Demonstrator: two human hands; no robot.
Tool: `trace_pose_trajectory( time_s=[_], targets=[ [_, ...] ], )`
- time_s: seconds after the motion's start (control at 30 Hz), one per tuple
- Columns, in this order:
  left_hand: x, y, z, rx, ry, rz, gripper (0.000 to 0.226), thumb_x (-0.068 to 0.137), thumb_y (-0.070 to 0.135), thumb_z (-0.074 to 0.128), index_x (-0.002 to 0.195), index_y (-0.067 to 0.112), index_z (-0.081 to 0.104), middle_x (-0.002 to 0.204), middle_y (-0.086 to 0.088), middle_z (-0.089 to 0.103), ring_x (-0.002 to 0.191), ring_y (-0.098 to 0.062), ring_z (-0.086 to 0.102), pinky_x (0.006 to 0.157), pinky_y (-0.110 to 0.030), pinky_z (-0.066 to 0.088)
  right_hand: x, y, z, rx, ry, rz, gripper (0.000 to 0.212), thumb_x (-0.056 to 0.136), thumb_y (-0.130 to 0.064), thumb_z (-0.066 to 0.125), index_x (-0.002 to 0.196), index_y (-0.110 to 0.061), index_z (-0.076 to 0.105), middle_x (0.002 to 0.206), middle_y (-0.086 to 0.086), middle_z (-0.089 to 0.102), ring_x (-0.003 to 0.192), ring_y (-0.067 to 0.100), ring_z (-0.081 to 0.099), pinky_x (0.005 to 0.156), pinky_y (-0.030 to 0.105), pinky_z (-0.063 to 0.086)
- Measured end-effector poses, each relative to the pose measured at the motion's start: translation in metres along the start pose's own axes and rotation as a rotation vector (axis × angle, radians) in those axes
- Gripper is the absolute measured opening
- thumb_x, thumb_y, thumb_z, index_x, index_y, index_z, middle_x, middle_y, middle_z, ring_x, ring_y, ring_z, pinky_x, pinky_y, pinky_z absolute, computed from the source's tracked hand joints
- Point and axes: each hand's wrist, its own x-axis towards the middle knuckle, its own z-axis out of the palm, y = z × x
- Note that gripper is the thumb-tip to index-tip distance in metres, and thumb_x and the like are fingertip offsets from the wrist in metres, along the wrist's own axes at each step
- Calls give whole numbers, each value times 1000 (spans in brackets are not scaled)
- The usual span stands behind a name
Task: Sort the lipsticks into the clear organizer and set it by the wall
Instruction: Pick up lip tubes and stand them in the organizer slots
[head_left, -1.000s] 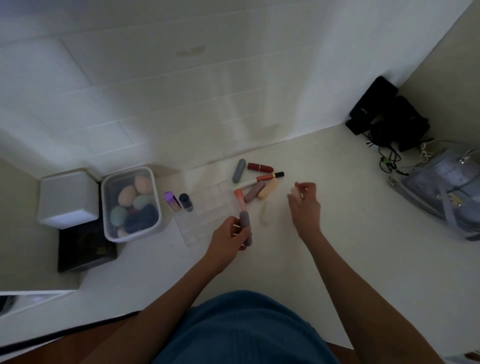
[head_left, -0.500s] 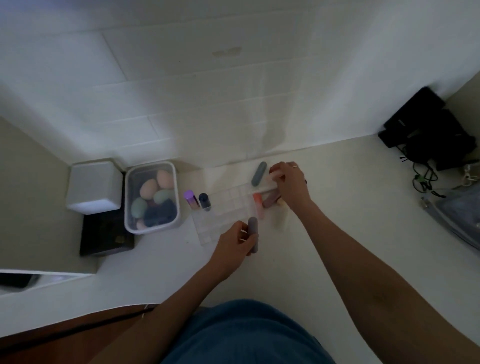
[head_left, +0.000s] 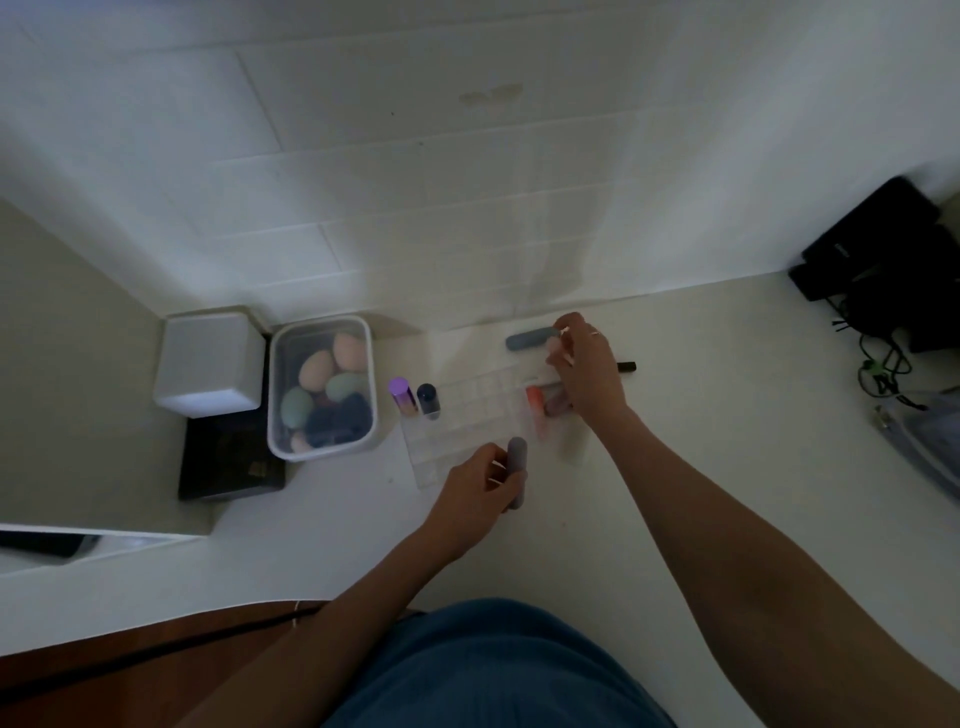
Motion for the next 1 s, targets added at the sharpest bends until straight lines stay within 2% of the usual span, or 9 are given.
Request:
trace_pose_trajectory(
  time_s=[0.17, 0.27, 0.43, 0.6, 0.7, 0.73, 0.8, 0.9, 1.0],
  targets=[
    [2, 0, -2, -12, 1, 10, 8, 90, 29, 57, 88, 21, 56, 79, 3, 70, 71, -6, 66, 75, -26, 57, -7, 1, 2, -35, 28, 18, 23, 86, -9, 58, 108, -8, 52, 102, 13, 55, 92, 29, 55, 78, 39, 47],
    [2, 0, -3, -14, -1, 21, 7, 90, 29, 58, 85, 24, 54, 78, 4, 69, 68, 0, 65, 69, -20, 54, -8, 1, 2, -26, 9, 48, 24, 86, -11, 58, 108, -10, 50, 100, 11, 55, 90, 29, 56, 72, 33, 43],
    [3, 1, -5, -47, 8, 17, 9, 90, 29, 59, 90, 21, 56, 82, 1, 70, 75, -9, 66, 72, -21, 54, -11, -1, 1, -14, 0, 97, 22, 89, -18, 53, 109, -12, 45, 96, 10, 57, 91, 31, 56, 65, 33, 42],
    [2, 2, -6, -49, 19, 23, 10, 89, 28, 59, 90, 19, 55, 81, 1, 70, 74, -10, 66, 75, -27, 56, -14, -4, -5, 30, -40, 146, 15, 92, -24, 47, 104, -19, 40, 96, 10, 57, 80, 34, 64, 60, 48, 57],
    [2, 0, -6, -48, 18, 20, 10, 89, 29, 59, 90, 20, 55, 82, 1, 70, 74, -10, 66, 74, -25, 56, -16, -7, -7, 48, -23, 103, 18, 93, -20, 46, 109, -19, 39, 87, 2, 54, 70, 34, 64, 49, 39, 53],
    [2, 0, -7, -46, 20, 19, 10, 89, 29, 59, 91, 20, 55, 82, 1, 70, 74, -10, 66, 73, -24, 56, -16, -8, -7, 15, 6, 59, 20, 93, -18, 45, 113, -18, 41, 88, 2, 53, 74, 31, 63, 52, 35, 50],
    [1, 0, -7, -38, 24, 22, 10, 90, 30, 58, 91, 21, 55, 82, 2, 69, 74, -9, 66, 71, -22, 54, -15, -8, -7, -90, 21, -4, 33, 94, -15, 43, 126, -18, 46, 104, 9, 52, 88, 28, 58, 66, 32, 47],
    [1, 0, -7, -34, 26, 27, 10, 90, 30, 57, 91, 20, 55, 82, 3, 69, 73, -6, 66, 68, -18, 53, -12, -6, -8, -175, -92, 22, 50, 93, -9, 46, 140, -23, 41, 123, 14, 43, 105, 30, 52, 89, 39, 51],
    [1, 0, -7, -44, 29, 28, 10, 90, 29, 58, 91, 20, 55, 80, 3, 69, 70, -4, 65, 65, -17, 53, -13, -6, -11, -161, -172, 66, 64, 81, -2, 64, 137, -17, 37, 123, 15, 48, 113, 32, 48, 91, 47, 48]
  ],
)
